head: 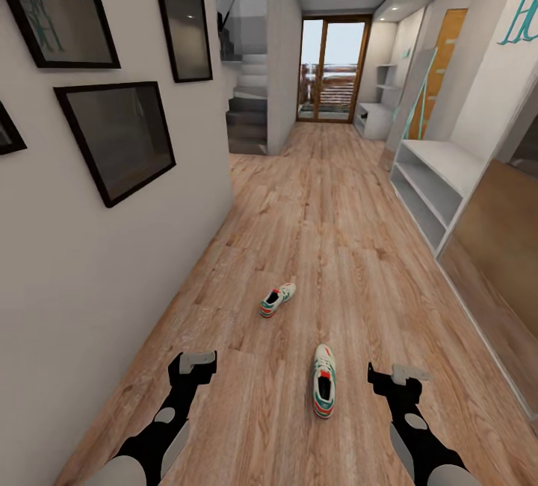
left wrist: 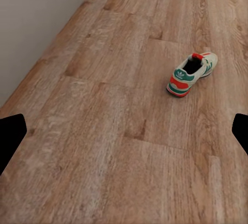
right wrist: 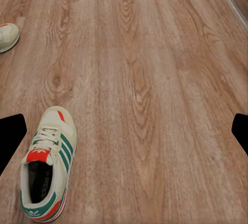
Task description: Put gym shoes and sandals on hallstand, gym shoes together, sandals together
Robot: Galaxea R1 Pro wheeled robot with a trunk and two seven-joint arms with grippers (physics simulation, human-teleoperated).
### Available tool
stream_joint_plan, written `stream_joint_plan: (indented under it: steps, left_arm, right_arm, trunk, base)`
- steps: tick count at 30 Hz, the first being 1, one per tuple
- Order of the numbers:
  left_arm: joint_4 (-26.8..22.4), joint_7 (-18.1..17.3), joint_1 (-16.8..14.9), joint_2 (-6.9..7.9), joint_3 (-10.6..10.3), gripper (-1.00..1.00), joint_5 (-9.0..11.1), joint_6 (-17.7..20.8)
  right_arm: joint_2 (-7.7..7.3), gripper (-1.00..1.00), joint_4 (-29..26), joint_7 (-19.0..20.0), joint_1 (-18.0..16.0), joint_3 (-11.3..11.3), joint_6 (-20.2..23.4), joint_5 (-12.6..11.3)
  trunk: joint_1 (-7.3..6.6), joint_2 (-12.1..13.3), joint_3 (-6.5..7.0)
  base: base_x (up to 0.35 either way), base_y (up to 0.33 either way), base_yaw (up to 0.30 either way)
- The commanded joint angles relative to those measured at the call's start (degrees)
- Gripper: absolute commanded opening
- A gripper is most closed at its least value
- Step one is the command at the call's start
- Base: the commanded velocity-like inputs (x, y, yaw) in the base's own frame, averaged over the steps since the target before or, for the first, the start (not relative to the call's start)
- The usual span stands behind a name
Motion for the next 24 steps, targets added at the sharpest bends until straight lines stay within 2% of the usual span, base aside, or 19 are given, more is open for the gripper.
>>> stream_joint_plan:
  steps: [1, 14, 24]
  left_arm:
    - [0.0, 0.2, 0.0, -0.02, 0.1, 1.00, -0.2, -0.2]
    - [0.0, 0.2, 0.0, -0.02, 0.1, 1.00, -0.2, -0.2]
    - [0.0, 0.2, 0.0, -0.02, 0.1, 1.00, -0.2, -0.2]
  right_arm:
    - [0.03, 1.00, 0.1, -0.1, -0.1, -0.3, -0.2, 0.6]
    - [0.05, 1.00, 0.1, 0.0, -0.1, -0.3, -0.3, 0.6]
    - [0.04, 1.00, 0.1, 0.0, -0.1, -0.3, -0.2, 0.6]
  trunk:
    - [-0.01, 0.0, -0.04]
    - [-0.01, 0.0, -0.04]
    - [-0.01, 0.0, -0.02]
  base:
    - [0.000, 0.010, 0.000]
    - [0.004, 0.008, 0.000]
    - [0.107, 0.210, -0.057]
